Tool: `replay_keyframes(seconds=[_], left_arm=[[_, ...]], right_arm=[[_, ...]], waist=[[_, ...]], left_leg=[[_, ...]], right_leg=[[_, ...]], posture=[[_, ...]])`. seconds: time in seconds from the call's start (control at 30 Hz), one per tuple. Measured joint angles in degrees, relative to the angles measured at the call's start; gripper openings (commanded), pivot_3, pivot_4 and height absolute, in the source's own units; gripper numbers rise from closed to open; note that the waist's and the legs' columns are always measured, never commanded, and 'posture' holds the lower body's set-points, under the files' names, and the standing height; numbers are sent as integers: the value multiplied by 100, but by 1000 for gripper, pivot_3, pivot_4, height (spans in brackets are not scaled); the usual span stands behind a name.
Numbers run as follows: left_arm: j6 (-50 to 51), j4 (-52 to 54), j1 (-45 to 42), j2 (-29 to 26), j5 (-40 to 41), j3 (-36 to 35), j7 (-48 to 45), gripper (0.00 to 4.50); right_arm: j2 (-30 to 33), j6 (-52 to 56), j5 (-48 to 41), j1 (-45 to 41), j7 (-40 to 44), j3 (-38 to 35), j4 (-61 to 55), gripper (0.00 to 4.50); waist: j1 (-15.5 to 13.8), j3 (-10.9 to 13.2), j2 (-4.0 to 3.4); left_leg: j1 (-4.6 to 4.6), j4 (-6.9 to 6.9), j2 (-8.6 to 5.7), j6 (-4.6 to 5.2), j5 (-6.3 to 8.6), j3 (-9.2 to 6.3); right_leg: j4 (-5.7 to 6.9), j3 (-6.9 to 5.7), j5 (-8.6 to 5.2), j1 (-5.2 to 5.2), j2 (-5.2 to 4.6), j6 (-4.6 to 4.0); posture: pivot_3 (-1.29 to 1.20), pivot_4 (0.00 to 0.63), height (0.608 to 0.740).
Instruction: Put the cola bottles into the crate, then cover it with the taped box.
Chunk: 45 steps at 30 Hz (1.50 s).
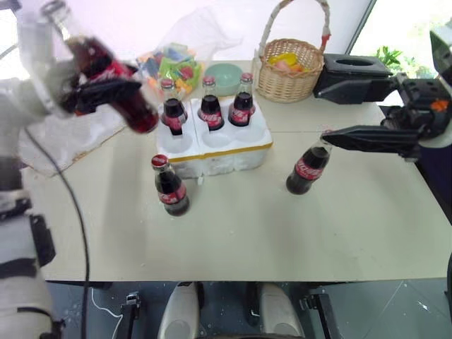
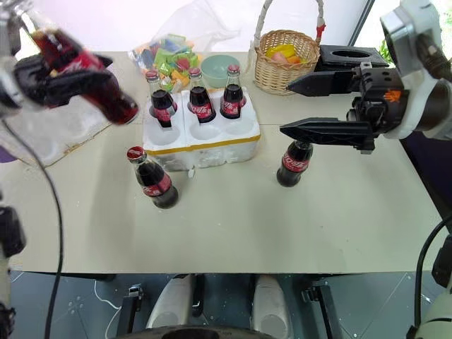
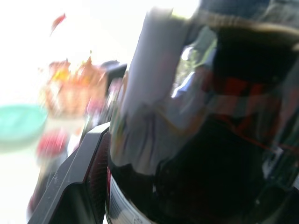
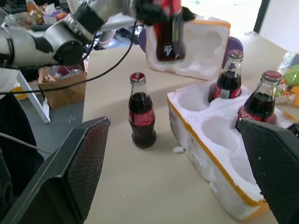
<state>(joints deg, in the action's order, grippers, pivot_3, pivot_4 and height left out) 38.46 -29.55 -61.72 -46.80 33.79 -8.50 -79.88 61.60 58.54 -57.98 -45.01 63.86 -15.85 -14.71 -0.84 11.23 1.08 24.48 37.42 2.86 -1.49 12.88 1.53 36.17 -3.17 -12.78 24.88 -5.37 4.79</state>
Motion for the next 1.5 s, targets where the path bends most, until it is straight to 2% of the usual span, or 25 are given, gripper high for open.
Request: replay_keyframes(seconds=[0.17, 0.37, 0.53, 0.83, 1.0, 1.2, 1.27, 1.33, 1.5], left_arm=[[-1002, -1378, -281, 698, -910, 760, -136, 2788], [-1873, -2121, -561, 857, -1414, 897, -422, 2788], [-2286, -2230, -563, 954, -1604, 899, -604, 2788], [-2135, -2227, -479, 797, -1806, 949, -920, 2788], [-2256, -2225, -282, 1055, -1878, 942, -636, 2788], [-2768, -2430, 16, 1462, -2063, 843, 159, 2788], [-2812, -2533, 17, 1518, -2059, 754, 265, 3827], [-2875, -2541, 17, 1528, -2047, 684, 352, 4456], [-2734, -2375, 123, 1483, -1927, 484, 399, 4456]], right_arm=[[-38, 26, -197, 306, -360, -184, -275, 4500], [-110, 66, -421, 492, -774, -338, -428, 4500], [-191, 58, -427, 676, -1041, -395, -485, 4500], [-284, -142, -398, 680, -1131, -373, -410, 4500], [-340, -205, -356, 665, -1117, -258, -330, 4500], [-378, -215, -333, 531, -1054, -26, -264, 4500], [-395, -219, -310, 479, -1047, 22, -238, 4500], [-420, -240, -289, 418, -1020, 73, -222, 4500], [-422, -292, -172, 415, -871, 186, -187, 4500]], waist=[[85, 3, 3], [110, 7, 8], [90, 7, 8], [29, 7, 8], [18, 7, 8], [-1, 5, 5], [-8, 5, 5], [8, 5, 4], [17, 5, 4]], left_leg=[[1, -9, 4, 1, 0, 1], [14, -8, 5, 2, -1, -1], [10, 5, 5, 2, -1, -1], [14, -3, 6, 2, 0, -1], [13, 0, 6, 2, 0, -1], [6, 3, 5, 2, -1, -3], [2, 11, 5, 2, -1, -7], [1, 26, 6, 2, 0, -7], [3, 36, 8, 3, 0, -8]], right_leg=[[4, 1, 0, 12, 6, -1], [8, 2, 1, 23, 6, -1], [8, 3, 1, 13, 5, -1], [7, 4, 1, 21, 7, -1], [8, 4, 1, 19, 7, -1], [8, 3, 1, 9, 7, 0], [8, 1, 3, -1, 7, 0], [8, 2, 7, -6, 7, -4], [8, 3, 10, -8, 7, -6]], posture=[[0, 150, 740], [0, 150, 740], [0, 150, 740], [0, 150, 740], [0, 150, 740], [0, 150, 740], [0, 150, 740], [0, 150, 740], [0, 150, 740]])
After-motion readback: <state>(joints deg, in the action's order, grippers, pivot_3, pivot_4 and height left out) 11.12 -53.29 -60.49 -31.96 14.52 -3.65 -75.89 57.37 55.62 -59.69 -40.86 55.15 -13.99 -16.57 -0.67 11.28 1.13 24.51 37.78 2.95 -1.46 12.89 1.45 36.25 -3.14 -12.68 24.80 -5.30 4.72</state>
